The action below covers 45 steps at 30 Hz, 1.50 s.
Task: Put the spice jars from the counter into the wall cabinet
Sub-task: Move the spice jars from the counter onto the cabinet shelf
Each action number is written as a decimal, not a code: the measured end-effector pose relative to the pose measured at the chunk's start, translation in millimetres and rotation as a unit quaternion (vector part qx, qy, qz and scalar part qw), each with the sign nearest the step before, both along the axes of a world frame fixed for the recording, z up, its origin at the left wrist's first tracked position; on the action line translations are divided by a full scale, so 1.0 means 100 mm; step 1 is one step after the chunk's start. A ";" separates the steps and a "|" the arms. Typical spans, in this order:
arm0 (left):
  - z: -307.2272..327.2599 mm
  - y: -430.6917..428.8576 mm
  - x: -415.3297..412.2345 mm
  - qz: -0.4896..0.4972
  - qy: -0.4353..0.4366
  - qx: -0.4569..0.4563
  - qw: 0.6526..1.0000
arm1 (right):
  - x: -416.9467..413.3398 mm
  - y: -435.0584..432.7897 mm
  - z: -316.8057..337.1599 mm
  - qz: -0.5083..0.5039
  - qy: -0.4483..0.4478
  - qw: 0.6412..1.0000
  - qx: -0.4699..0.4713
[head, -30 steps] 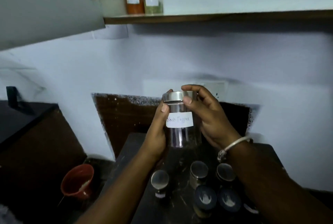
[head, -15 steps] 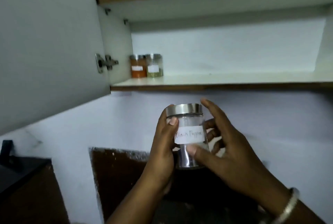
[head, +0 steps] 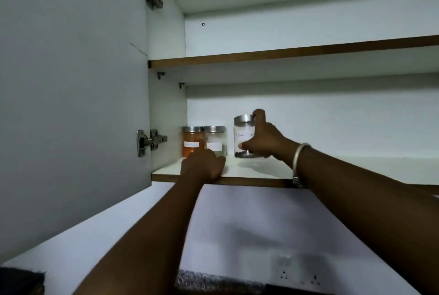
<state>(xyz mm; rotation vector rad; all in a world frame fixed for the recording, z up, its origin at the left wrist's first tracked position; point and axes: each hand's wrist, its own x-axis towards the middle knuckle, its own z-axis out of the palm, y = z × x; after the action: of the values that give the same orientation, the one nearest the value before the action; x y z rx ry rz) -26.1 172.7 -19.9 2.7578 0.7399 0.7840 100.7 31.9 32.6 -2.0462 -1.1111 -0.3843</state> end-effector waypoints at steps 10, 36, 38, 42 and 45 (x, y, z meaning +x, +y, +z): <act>-0.04 0.21 0.19 -0.017 0.104 0.054 0.993 | 0.83 1.06 -0.14 -0.043 0.004 0.997 -0.056; -0.35 -0.17 -0.14 -0.032 -0.127 0.114 0.985 | -0.35 -0.08 -0.51 0.026 0.053 0.944 -0.324; -0.55 -0.36 -0.24 -0.033 -0.132 0.138 0.981 | -0.54 -0.28 -0.64 0.013 -0.009 0.948 -0.318; -1.02 -0.74 -0.49 -0.097 -0.207 0.163 0.960 | -0.91 -0.69 -1.01 -0.031 -0.156 0.956 -0.246; -1.44 -1.05 -0.73 -0.185 -0.252 0.091 0.946 | -1.22 -1.02 -1.50 0.022 -0.136 0.983 -0.118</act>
<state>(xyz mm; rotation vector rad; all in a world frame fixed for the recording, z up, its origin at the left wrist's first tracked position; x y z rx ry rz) -99.2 67.5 -163.6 2.5394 0.0512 1.4347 -21.4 -69.7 -117.0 -2.2162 -1.4224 -0.5440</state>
